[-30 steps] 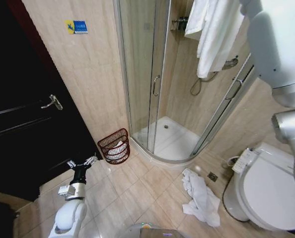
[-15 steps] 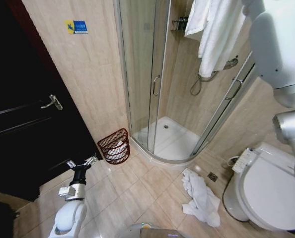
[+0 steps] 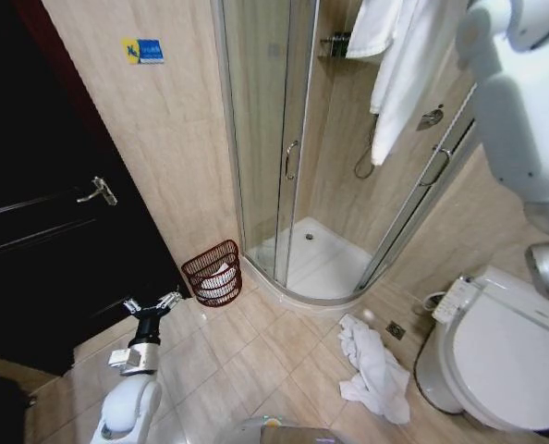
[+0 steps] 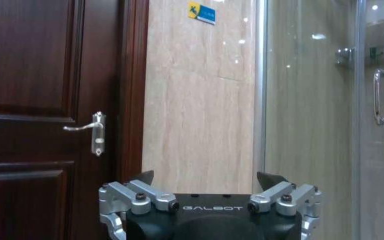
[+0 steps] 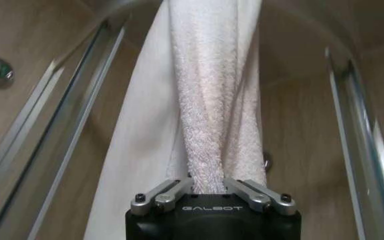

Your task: Discard the used towel into the hamper.

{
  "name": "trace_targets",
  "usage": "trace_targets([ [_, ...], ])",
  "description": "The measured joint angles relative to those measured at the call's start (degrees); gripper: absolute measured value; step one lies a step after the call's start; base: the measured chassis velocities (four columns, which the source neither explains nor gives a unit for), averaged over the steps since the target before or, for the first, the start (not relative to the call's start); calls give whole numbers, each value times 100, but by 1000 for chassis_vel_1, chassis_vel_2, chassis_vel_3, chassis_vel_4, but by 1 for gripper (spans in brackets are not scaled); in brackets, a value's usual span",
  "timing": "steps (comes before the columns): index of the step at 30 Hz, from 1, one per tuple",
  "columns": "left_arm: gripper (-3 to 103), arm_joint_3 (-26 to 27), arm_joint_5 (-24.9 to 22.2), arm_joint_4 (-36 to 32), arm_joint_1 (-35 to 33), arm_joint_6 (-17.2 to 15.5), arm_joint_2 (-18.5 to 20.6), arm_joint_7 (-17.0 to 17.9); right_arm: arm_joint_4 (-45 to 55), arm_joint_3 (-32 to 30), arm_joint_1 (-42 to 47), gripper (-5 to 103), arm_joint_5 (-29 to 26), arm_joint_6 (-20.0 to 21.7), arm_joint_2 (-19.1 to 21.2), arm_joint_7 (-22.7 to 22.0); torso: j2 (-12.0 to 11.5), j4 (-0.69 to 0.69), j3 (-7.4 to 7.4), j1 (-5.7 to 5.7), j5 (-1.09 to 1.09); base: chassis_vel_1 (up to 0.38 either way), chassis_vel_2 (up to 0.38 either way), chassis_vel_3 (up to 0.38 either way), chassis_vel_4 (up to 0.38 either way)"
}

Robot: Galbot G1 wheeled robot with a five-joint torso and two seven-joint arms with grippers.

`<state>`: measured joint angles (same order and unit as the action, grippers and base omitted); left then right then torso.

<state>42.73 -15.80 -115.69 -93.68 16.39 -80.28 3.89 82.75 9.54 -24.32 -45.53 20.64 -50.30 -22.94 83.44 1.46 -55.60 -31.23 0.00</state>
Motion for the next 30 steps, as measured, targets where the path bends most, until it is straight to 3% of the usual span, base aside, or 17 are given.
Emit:
trace_targets([
  [11, 100, -24, 127, -37, -58, 31, -119, -9, 1192, -726, 1440, 4, -371, 65, 742, -67, 0, 0, 0, 0, 0, 0, 0, 0, 0],
  [19, 100, -107, 328, -25, -96, 75, -241, -11, 1998, -1928, 3288, 4, -397, -17, 1309, 167, 0, -2, -1, -1, 4, 0, 0, 0, 0],
  [30, 100, -117, 439, -46, -142, 138, -385, -11, 2347, -2676, 4003, 4, -484, -71, 1563, 326, 0, 1, -1, -1, -2, 0, 0, 0, 0],
])
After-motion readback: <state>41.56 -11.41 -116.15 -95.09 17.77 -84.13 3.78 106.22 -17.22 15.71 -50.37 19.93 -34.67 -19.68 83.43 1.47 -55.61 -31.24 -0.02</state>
